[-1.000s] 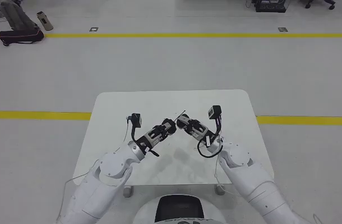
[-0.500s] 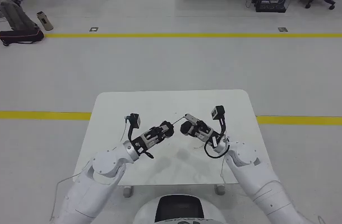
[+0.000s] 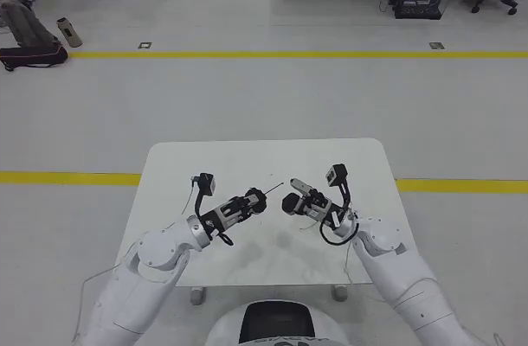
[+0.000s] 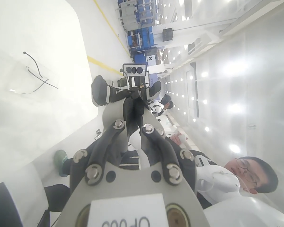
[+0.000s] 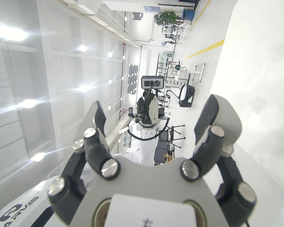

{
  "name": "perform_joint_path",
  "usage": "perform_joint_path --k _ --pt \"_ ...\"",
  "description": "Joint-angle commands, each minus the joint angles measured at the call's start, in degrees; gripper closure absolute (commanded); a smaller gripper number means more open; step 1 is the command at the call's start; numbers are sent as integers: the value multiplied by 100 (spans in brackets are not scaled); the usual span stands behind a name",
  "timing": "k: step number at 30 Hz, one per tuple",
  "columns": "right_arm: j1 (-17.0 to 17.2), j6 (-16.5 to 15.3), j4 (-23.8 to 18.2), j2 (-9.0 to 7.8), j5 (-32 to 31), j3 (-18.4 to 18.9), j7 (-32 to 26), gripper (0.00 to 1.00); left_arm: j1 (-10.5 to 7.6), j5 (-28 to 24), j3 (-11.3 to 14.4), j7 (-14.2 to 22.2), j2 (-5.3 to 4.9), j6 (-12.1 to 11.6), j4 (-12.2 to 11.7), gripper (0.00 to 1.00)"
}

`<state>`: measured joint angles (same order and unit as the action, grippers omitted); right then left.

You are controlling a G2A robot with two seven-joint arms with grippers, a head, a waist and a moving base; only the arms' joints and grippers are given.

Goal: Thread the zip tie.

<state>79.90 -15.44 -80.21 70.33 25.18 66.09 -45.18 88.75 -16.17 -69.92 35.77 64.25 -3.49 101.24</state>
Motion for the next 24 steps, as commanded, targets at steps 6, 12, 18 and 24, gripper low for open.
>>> perform_joint_path --k 6,12,18,24 --pt "-291 17 668 -142 452 375 -1769 0 -55 -708 -368 1250 -116 336 -127 100" --pt "-555 60 1099 -167 711 350 -2542 0 -90 -892 -458 1850 -184 393 -224 100" --pt "-709 64 1266 -152 839 244 -2861 0 -152 -827 -346 1842 -192 154 -208 100" --pt "-709 64 1266 -152 839 244 -2861 0 -152 -827 -346 1842 -192 154 -208 100"
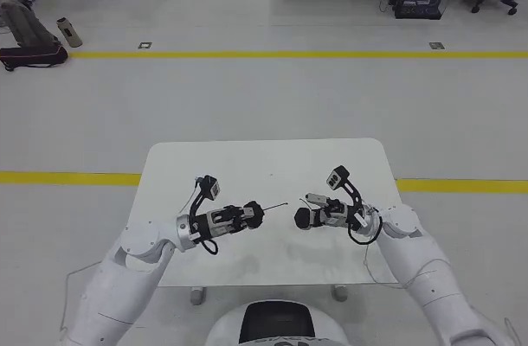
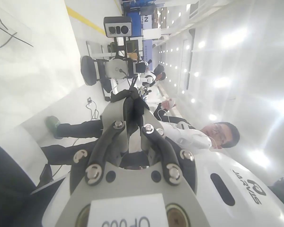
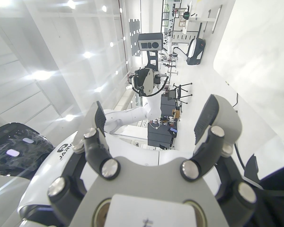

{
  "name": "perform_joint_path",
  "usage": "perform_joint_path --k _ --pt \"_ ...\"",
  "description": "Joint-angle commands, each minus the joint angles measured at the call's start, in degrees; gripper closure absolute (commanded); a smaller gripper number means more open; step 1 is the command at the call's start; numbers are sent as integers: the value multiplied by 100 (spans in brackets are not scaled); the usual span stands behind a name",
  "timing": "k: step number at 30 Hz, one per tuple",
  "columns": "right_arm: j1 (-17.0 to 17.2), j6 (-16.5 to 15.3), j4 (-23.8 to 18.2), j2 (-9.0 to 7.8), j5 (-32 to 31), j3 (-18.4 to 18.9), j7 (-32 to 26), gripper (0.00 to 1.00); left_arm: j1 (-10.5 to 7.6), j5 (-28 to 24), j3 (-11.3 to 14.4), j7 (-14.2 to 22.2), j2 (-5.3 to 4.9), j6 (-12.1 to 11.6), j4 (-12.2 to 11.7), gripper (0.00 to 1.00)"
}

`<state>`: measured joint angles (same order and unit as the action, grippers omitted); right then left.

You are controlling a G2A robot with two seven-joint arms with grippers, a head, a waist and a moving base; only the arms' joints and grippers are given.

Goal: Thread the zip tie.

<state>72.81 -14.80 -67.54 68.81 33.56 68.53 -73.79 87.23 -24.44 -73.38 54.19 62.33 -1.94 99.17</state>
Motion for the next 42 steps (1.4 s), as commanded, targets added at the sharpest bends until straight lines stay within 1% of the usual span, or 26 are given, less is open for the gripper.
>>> perform_joint_path --k 1,2,3,5,8,10,11,12,17,18,20,25,29,32,34,35,36,38,39,42 --pt "12 32 2 2 6 -14 8 0 2 -20 22 -40 4 1 7 100" --pt "17 147 -32 7 54 -70 -75 0 -5 -68 79 1 6 26 15 100" --pt "-13 172 -42 6 106 -97 -244 0 -23 -160 120 86 7 52 8 100" --pt "-89 196 134 2 282 -95 -526 0 -91 -307 171 315 -1 124 -37 100" --pt "-224 213 255 0 550 -235 -586 0 -185 -461 232 556 -12 193 -120 100" --pt "-307 209 253 -22 692 -426 -586 0 -250 -573 284 624 -11 193 -175 100" --pt "-333 184 275 -35 719 -464 -586 0 -283 -563 304 631 -12 169 -189 100" --pt "-333 184 275 -35 719 -464 -586 0 -311 -477 309 583 -16 93 -195 100" --pt "-333 184 275 -35 719 -464 -586 0 -311 -477 309 583 -16 93 -195 100" --pt "-333 184 275 -35 719 -464 -586 0 -307 -481 325 524 -13 96 -191 100" --pt "-264 241 192 -29 718 -495 -422 0 -324 -566 393 499 -9 130 -187 100" --pt "-234 213 131 -39 873 -511 -586 0 -396 -705 449 567 -21 168 -274 100" --pt "-198 177 18 -86 973 -586 -586 0 -438 -747 482 589 -35 159 -330 100" --pt "-167 160 -60 -159 1051 -639 -586 0 -456 -759 492 621 -50 163 -368 100" --pt "-165 159 -70 -219 1086 -668 -586 20 -458 -768 495 665 -64 165 -389 100" --pt "-169 161 -66 -245 1097 -681 -586 40 -456 -772 494 680 -70 161 -397 100" --pt "-174 162 -62 -271 1109 -694 -586 46 -456 -773 498 715 -76 164 -402 100" --pt "-184 157 -63 -333 1144 -724 -586 48 -458 -811 499 805 -90 158 -416 100" --pt "-188 155 -68 -360 1161 -740 -586 51 -461 -812 501 846 -97 163 -422 100" --pt "-204 155 -105 -449 1223 -806 -586 51 -462 -852 508 915 -115 176 -452 100"
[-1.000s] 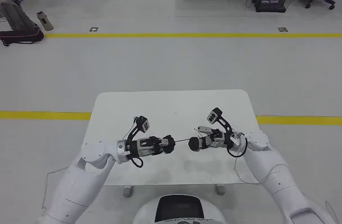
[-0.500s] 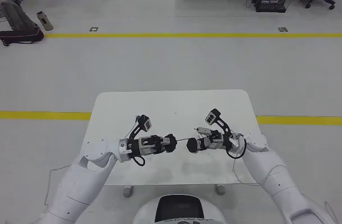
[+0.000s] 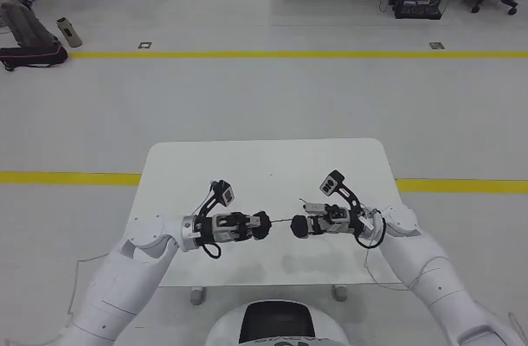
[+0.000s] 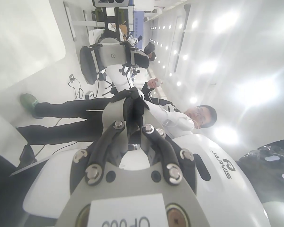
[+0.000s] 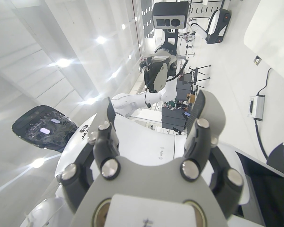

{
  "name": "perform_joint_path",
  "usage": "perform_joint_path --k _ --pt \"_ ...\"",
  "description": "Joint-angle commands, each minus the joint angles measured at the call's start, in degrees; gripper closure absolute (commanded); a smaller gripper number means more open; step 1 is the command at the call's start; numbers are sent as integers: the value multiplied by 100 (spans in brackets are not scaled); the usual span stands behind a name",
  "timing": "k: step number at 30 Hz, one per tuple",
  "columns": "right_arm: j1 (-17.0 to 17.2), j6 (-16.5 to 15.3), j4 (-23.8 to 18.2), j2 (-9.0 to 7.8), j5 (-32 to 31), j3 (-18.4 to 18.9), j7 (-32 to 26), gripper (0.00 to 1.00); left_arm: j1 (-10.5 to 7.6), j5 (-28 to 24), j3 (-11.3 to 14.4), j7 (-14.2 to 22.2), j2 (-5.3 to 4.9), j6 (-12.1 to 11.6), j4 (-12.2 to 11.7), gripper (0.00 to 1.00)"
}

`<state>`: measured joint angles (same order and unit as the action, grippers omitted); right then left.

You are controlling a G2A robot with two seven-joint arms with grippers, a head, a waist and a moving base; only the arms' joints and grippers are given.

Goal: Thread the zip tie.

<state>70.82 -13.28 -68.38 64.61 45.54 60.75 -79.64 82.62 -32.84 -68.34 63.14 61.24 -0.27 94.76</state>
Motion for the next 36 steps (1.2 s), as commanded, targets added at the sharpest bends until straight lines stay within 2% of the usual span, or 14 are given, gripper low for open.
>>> perform_joint_path --k 1,2,10,12,18,20,25,36 --pt "-12 16 -59 -56 49 -71 0 16 2 -26 15 38 -10 19 -20 100" --pt "-23 9 -65 -85 73 -99 0 0 -4 -28 26 43 -15 7 -15 100" --pt "-23 9 -65 -85 73 -99 0 0 -8 -4 30 31 -18 -25 -7 100" --pt "25 43 -111 -82 110 -96 63 0 -7 35 79 -80 -16 -6 10 100" --pt "36 35 -181 -137 169 -167 0 1 -44 -151 119 114 -43 55 -54 100" --pt "25 6 -196 -173 201 -229 0 48 -51 -223 142 157 -49 53 -63 100" --pt "-23 -78 -218 -257 279 -400 0 60 -77 -256 187 198 -68 76 -82 100" --pt "-99 -337 -243 -485 500 -641 0 73 -85 -315 217 178 -118 56 -91 100"
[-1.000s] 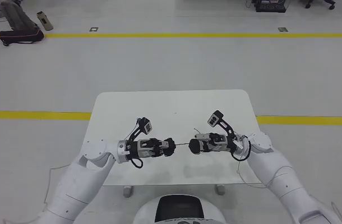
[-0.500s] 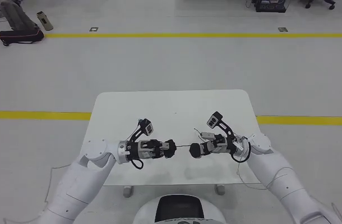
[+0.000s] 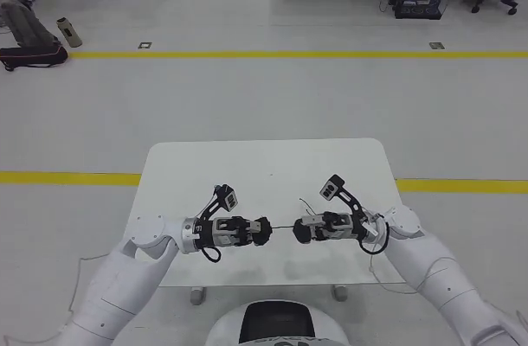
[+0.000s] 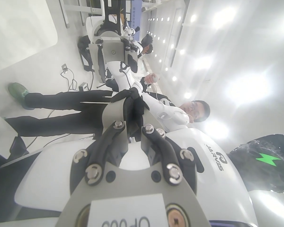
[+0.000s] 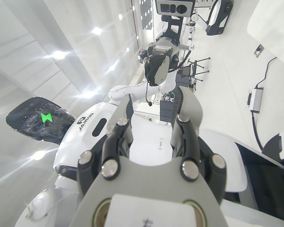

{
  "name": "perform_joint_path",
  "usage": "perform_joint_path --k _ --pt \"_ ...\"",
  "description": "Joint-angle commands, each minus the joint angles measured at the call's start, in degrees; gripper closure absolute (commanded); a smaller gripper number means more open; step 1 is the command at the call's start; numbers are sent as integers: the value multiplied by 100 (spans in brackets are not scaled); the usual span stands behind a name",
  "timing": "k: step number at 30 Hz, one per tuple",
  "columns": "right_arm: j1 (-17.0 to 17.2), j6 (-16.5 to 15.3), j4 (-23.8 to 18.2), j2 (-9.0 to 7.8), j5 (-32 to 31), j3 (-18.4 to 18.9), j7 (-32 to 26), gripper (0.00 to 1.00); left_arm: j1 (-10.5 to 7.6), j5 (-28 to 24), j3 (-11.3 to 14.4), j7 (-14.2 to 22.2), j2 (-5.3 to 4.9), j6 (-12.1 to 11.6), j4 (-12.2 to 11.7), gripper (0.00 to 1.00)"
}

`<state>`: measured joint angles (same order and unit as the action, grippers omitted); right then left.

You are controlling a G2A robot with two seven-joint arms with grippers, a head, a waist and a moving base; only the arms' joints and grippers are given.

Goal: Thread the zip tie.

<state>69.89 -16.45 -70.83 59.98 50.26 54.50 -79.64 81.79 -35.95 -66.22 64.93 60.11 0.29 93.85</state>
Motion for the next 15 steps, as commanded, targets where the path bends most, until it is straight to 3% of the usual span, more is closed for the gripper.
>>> perform_joint_path --k 1,15 --pt "-10 -37 9 -39 52 -25 0 74 -4 -1 7 -2 -10 -2 -1 100" --pt "-163 -198 17 -191 300 -358 0 84 -48 -27 79 -41 -62 -9 -15 100"
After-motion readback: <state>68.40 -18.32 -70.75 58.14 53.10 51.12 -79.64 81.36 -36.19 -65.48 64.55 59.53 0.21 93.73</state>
